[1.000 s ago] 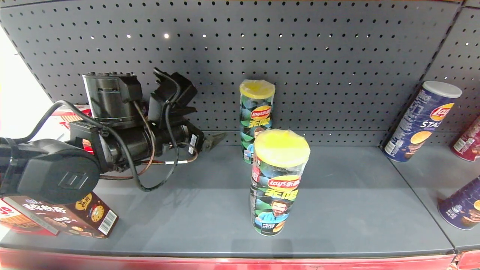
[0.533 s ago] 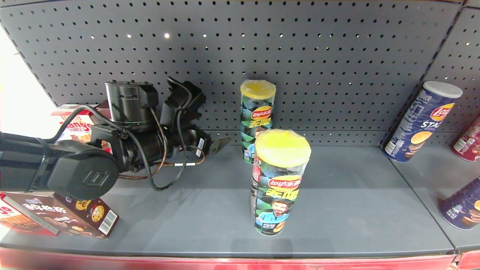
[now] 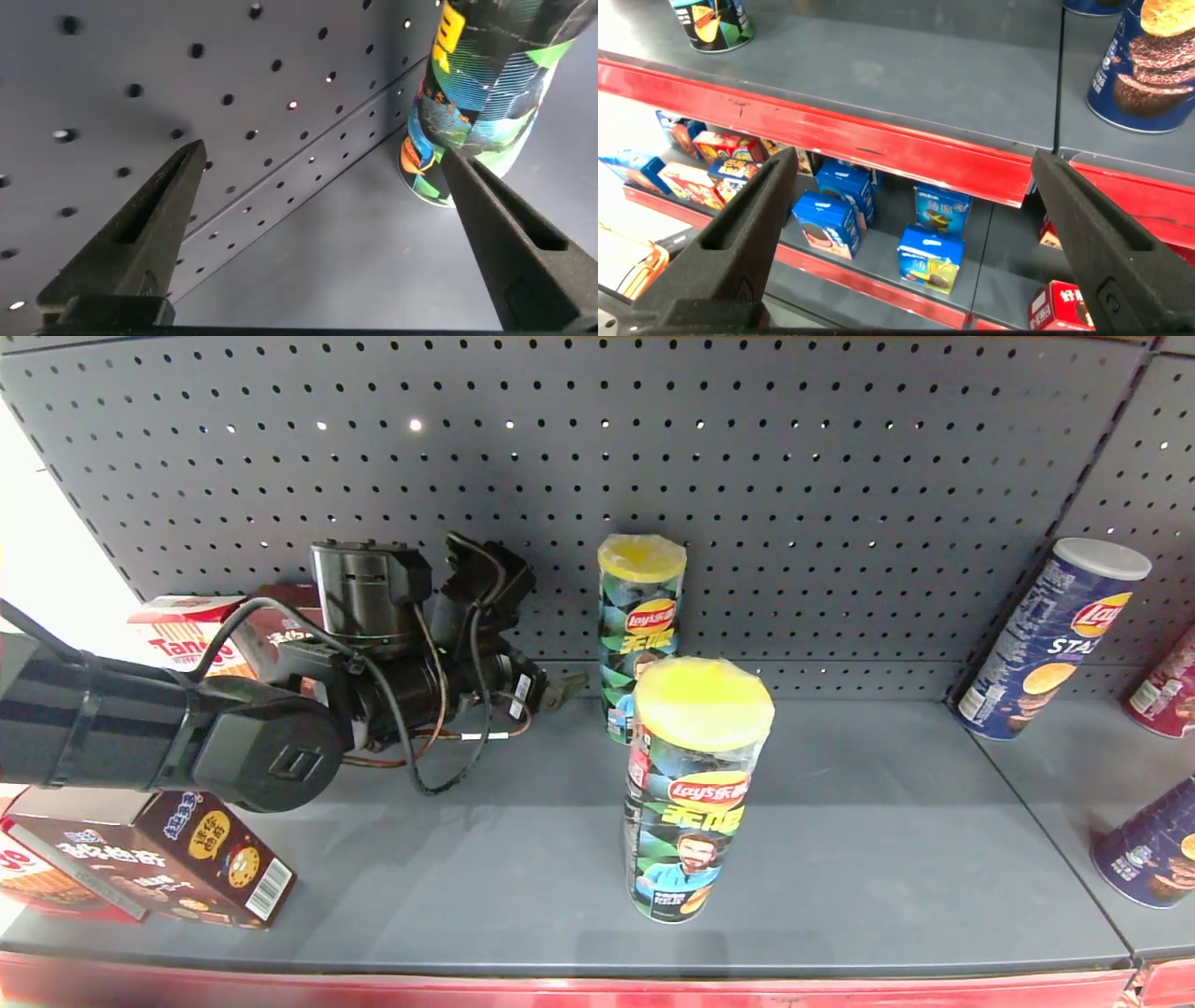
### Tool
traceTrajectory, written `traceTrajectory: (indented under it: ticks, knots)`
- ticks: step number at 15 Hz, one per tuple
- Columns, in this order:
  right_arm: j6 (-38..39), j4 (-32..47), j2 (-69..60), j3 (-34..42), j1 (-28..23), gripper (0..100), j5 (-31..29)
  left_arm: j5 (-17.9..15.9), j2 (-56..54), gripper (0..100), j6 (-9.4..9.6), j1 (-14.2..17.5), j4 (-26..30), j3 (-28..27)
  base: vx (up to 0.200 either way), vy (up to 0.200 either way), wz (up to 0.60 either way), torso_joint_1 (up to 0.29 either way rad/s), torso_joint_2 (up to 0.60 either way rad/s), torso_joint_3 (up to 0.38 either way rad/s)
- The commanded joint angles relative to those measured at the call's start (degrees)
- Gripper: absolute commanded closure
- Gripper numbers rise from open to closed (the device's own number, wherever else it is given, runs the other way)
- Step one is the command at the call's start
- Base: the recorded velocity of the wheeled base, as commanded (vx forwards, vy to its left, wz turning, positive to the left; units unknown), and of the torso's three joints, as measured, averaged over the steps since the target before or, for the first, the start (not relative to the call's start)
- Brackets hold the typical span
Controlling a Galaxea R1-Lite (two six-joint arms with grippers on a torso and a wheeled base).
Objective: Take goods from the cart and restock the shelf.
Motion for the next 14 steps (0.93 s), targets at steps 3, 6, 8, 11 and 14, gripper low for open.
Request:
traceTrajectory:
  ticks: [3,6,8,11,14]
  knots:
    - [-0.02,-0.03,0.07,0.00,0.04,0,0.01,0.08,2.33,0,-0.01,-0.15,-0.09,-1.40,0.000,0.000,0.00,0.000,0.00,0.000]
    - [-0.02,-0.03,0.07,0.00,0.04,0,0.01,0.61,3.38,0,-0.01,-0.41,-0.18,-2.63,0.000,0.000,0.00,0.000,0.00,0.000]
    - [-0.02,-0.03,0.07,0.00,0.04,0,0.01,0.61,3.82,0,-0.01,-0.41,-0.18,-3.15,0.000,0.000,0.00,0.000,0.00,0.000]
    - [-0.02,-0.03,0.07,0.00,0.04,0,0.01,0.61,4.17,0,0.08,-0.50,-0.18,-3.42,0.000,0.000,0.00,0.000,0.00,0.000]
    - [-0.02,-0.03,0.07,0.00,0.04,0,0.01,0.61,4.17,0,0.08,-1.03,-0.44,-3.33,0.000,0.000,0.00,0.000,0.00,0.000]
